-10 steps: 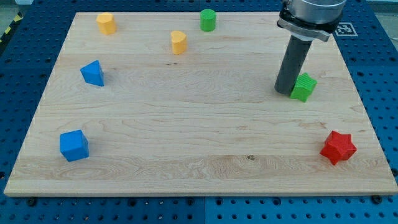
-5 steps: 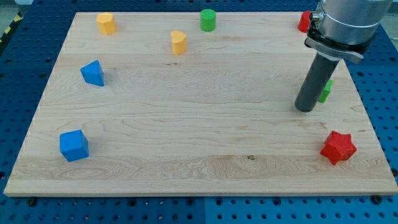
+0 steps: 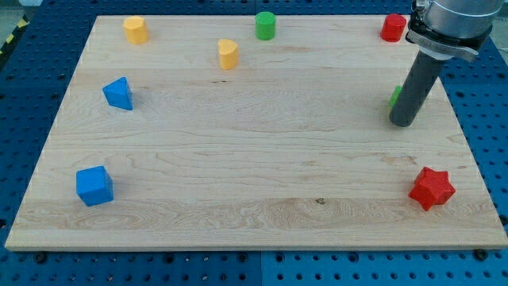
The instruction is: Push green star to the center right
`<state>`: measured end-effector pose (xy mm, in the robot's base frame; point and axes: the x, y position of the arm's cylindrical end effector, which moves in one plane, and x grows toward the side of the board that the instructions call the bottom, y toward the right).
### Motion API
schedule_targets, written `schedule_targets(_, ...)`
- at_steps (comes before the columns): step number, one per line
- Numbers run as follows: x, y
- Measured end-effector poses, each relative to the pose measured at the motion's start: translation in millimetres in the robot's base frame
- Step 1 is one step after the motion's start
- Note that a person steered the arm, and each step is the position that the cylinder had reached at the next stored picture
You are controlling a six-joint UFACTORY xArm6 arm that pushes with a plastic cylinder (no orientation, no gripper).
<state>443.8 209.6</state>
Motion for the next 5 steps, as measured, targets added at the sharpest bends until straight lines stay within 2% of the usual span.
schedule_targets(2, -16, -31)
schedule_targets(5, -25, -32)
